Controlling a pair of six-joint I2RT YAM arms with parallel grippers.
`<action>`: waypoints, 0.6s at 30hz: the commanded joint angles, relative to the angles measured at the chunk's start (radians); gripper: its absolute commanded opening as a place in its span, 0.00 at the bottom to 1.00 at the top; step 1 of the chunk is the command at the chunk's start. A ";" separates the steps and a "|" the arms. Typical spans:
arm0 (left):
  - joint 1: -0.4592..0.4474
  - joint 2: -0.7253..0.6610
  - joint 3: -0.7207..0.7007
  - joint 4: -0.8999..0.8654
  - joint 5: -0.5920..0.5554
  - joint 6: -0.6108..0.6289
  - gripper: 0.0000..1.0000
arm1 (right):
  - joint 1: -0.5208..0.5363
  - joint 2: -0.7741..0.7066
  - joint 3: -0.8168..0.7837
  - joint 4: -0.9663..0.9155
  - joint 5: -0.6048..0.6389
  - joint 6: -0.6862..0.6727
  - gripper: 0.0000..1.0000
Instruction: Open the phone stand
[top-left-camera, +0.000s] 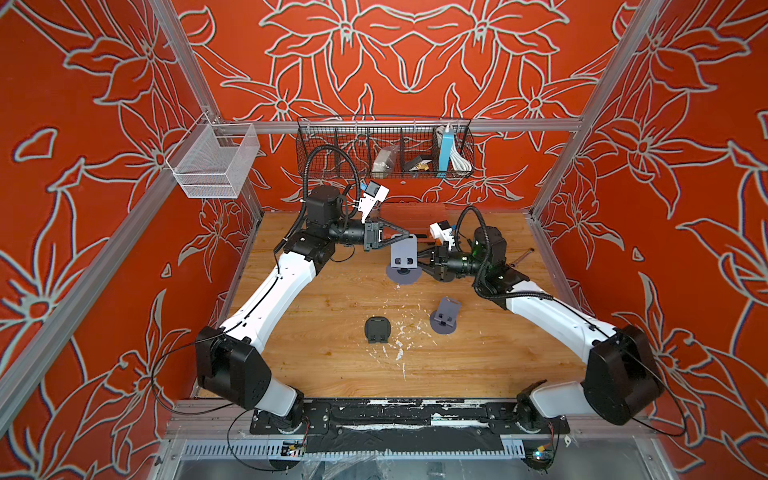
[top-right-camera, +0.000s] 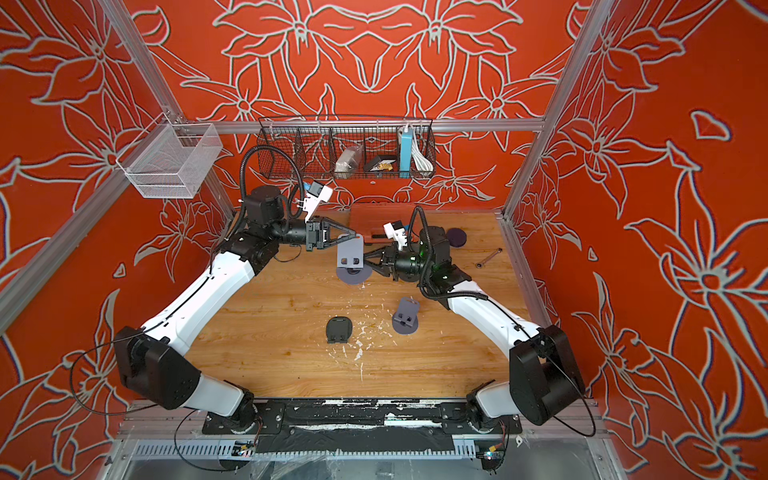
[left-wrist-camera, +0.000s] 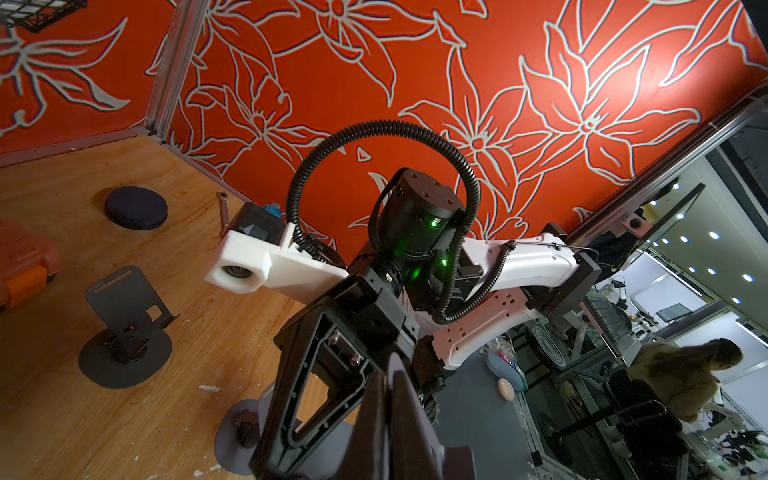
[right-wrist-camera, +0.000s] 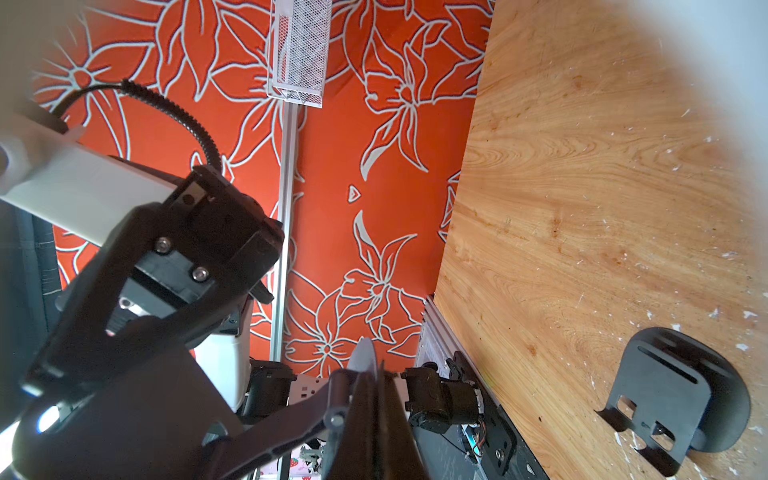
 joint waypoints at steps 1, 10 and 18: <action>0.069 0.007 0.101 0.199 -0.085 0.068 0.00 | 0.048 -0.010 -0.056 -0.122 -0.193 -0.094 0.00; 0.029 -0.047 0.034 0.183 -0.205 0.146 0.00 | 0.050 0.017 -0.071 0.008 -0.204 -0.010 0.00; -0.050 -0.102 -0.030 0.163 -0.297 0.222 0.00 | 0.051 0.064 -0.098 0.165 -0.230 0.102 0.00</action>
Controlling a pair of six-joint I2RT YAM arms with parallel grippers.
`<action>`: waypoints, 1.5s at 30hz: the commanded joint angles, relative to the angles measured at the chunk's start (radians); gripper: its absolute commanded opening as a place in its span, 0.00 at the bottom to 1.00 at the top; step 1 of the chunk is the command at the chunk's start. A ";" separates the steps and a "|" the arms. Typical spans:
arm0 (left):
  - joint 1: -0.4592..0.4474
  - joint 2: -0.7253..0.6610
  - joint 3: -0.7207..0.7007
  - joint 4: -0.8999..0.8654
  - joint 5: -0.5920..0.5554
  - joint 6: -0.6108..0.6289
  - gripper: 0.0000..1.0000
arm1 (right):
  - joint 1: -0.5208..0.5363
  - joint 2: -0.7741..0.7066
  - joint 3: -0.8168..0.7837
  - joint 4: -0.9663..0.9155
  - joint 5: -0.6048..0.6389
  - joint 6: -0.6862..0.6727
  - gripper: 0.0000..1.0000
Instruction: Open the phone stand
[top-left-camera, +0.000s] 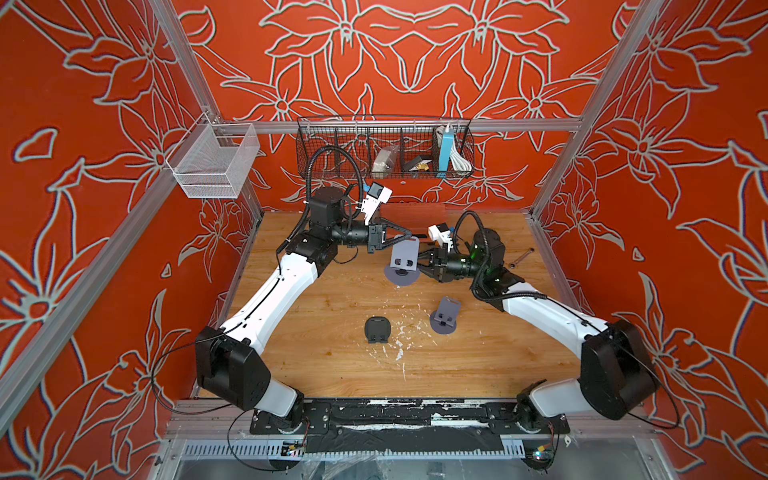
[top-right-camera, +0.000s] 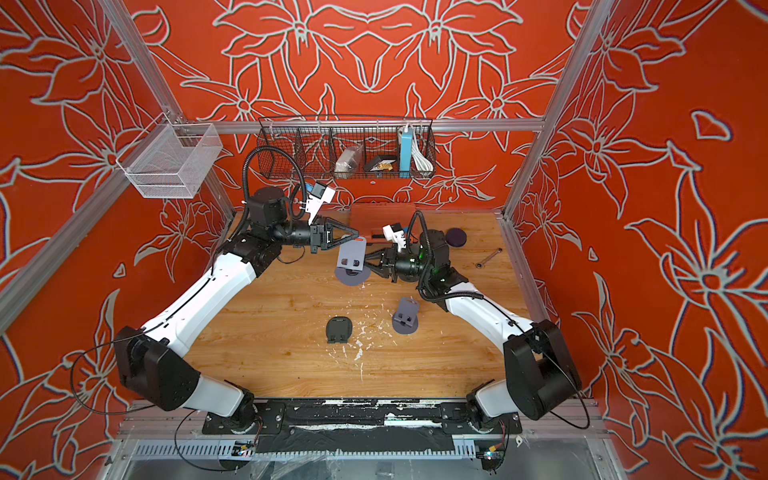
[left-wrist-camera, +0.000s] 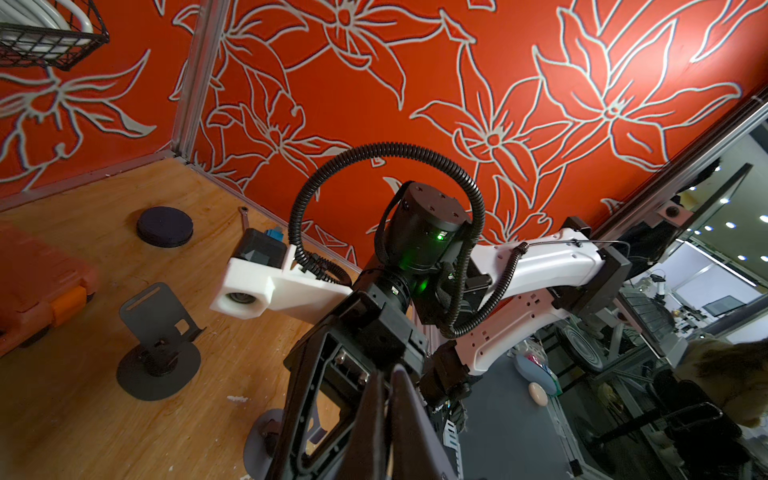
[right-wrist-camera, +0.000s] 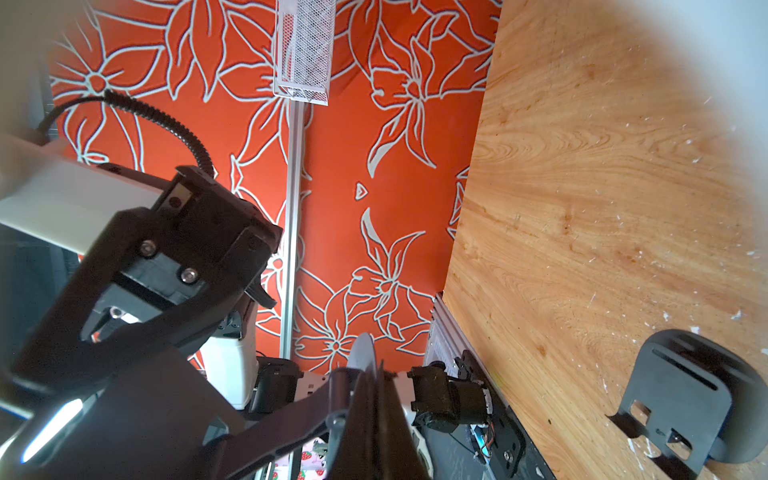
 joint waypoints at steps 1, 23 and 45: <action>-0.011 -0.065 0.025 0.155 -0.185 0.134 0.00 | 0.051 0.026 -0.047 0.018 -0.190 0.019 0.00; -0.028 -0.080 -0.102 0.017 0.039 -0.080 0.52 | -0.001 0.015 0.152 -0.165 -0.266 -0.142 0.00; -0.010 -0.288 -0.270 0.070 0.010 -0.254 0.79 | -0.034 0.049 0.186 -0.123 -0.265 -0.093 0.00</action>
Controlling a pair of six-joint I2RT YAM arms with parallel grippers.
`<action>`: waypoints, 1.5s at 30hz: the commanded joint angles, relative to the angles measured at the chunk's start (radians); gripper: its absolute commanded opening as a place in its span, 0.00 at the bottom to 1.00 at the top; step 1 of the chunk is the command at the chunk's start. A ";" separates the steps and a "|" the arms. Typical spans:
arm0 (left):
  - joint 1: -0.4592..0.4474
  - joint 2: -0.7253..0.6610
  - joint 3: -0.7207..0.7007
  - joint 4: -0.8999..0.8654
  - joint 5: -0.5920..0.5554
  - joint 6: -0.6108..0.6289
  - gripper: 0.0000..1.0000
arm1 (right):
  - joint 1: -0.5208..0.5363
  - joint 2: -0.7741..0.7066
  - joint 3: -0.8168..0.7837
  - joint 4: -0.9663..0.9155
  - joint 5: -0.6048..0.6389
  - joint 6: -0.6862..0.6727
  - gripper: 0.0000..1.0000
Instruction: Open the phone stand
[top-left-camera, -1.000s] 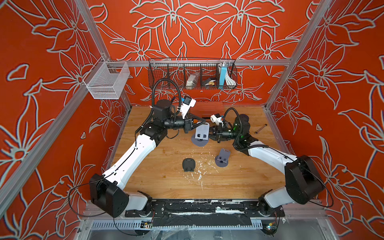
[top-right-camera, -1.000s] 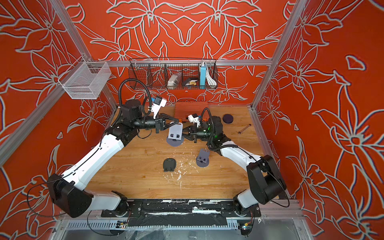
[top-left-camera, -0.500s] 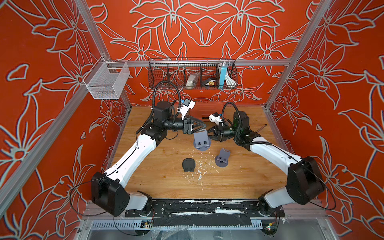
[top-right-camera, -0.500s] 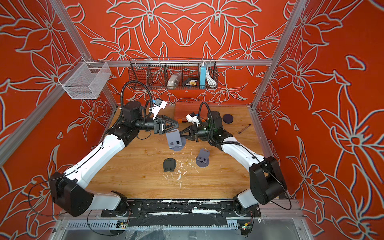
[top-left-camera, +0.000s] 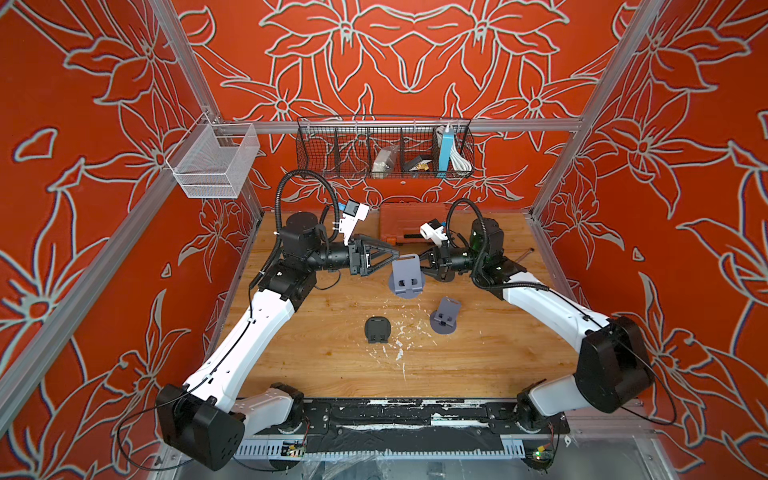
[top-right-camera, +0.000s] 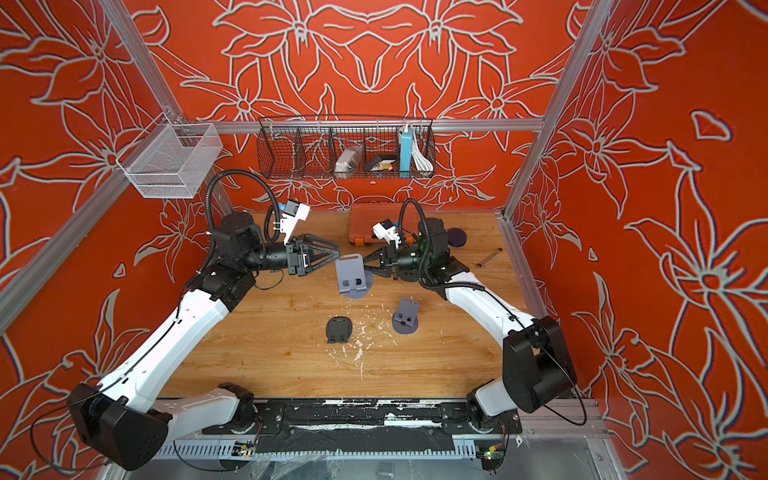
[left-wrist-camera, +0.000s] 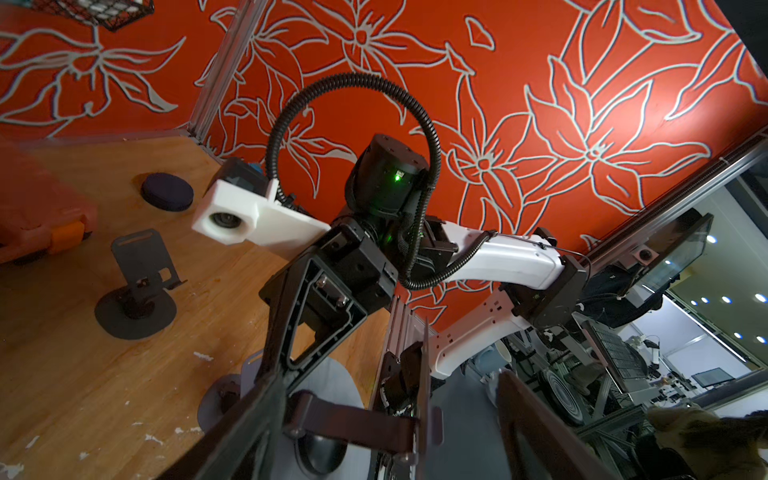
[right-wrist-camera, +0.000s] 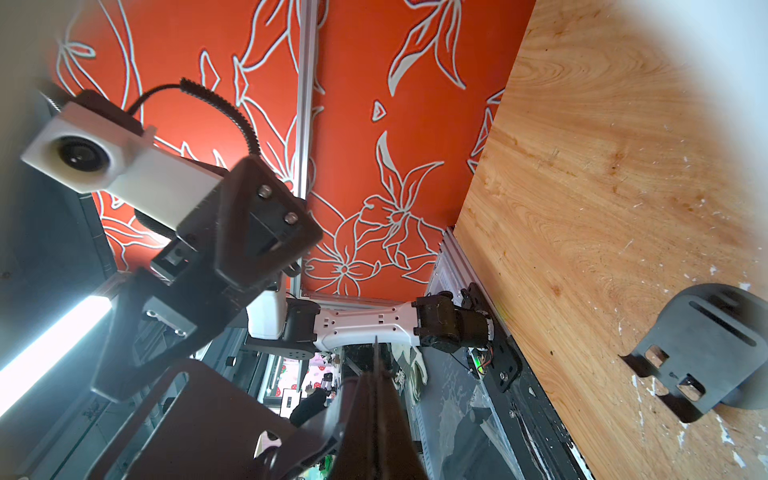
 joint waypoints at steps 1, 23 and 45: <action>-0.046 -0.007 -0.004 0.005 0.014 -0.001 0.79 | -0.004 0.023 0.038 0.084 -0.015 0.050 0.00; -0.105 0.038 0.047 -0.040 -0.091 0.122 0.00 | -0.001 0.026 0.050 0.051 0.007 0.041 0.00; -0.034 0.161 0.235 0.058 -0.225 0.464 0.00 | 0.058 -0.002 -0.156 0.142 -0.029 0.110 0.00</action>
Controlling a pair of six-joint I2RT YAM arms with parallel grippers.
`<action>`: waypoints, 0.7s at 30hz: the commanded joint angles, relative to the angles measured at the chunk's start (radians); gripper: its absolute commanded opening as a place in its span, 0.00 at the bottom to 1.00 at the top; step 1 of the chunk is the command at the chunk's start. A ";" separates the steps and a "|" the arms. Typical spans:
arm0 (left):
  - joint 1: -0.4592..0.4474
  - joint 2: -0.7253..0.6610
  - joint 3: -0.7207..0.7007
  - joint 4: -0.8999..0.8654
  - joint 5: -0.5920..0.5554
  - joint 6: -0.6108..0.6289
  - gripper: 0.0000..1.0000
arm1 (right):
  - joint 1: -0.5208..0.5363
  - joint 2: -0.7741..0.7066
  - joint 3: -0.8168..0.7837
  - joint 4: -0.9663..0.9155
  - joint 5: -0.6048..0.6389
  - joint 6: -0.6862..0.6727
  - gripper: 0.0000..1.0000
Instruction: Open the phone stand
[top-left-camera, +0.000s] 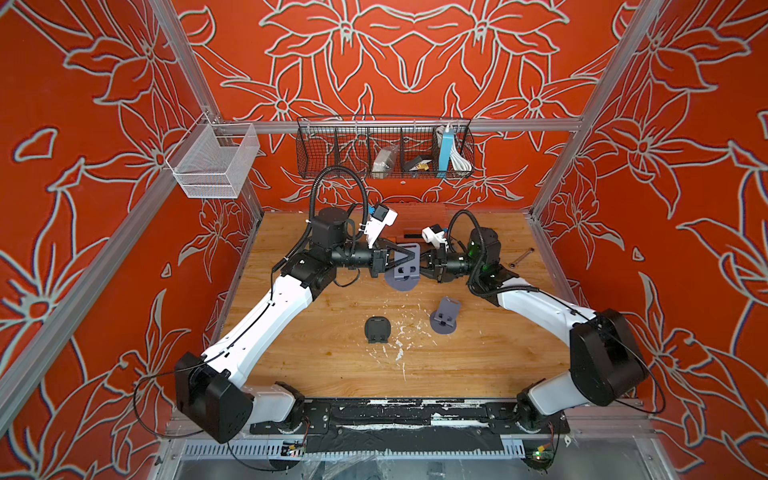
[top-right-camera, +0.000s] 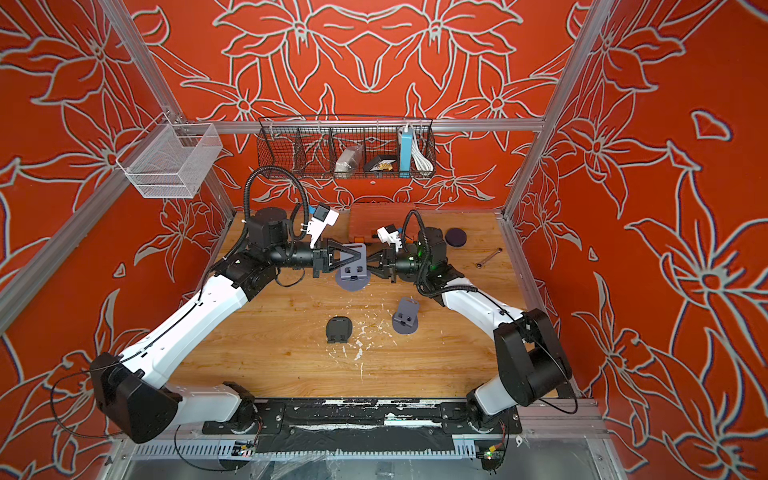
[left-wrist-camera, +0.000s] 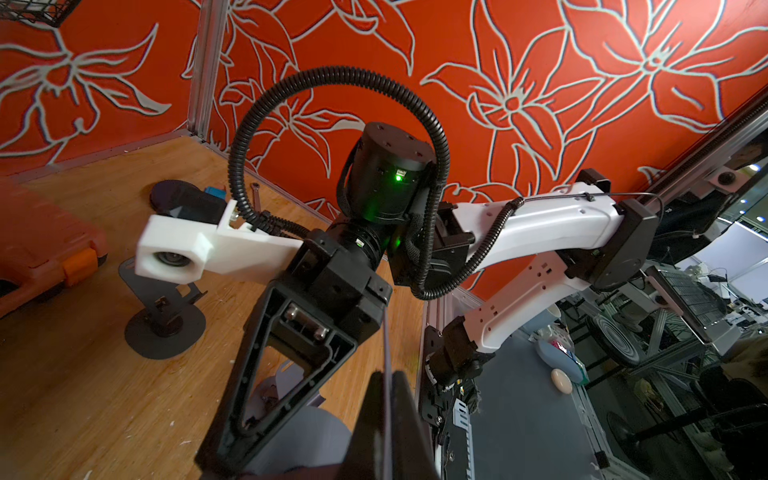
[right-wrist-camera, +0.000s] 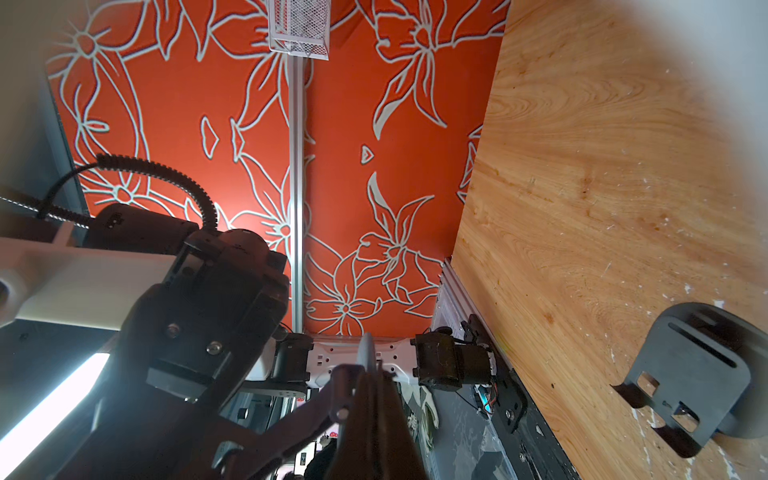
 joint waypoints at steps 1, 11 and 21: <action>0.067 0.015 0.083 0.215 -0.120 0.129 0.00 | 0.050 -0.034 -0.037 -0.072 -0.155 -0.034 0.00; 0.096 0.046 0.046 0.224 -0.172 0.180 0.00 | 0.052 -0.039 -0.021 -0.051 -0.156 -0.014 0.00; 0.095 0.106 0.010 0.138 0.038 0.074 0.00 | 0.028 -0.002 0.094 -0.253 -0.108 -0.174 0.00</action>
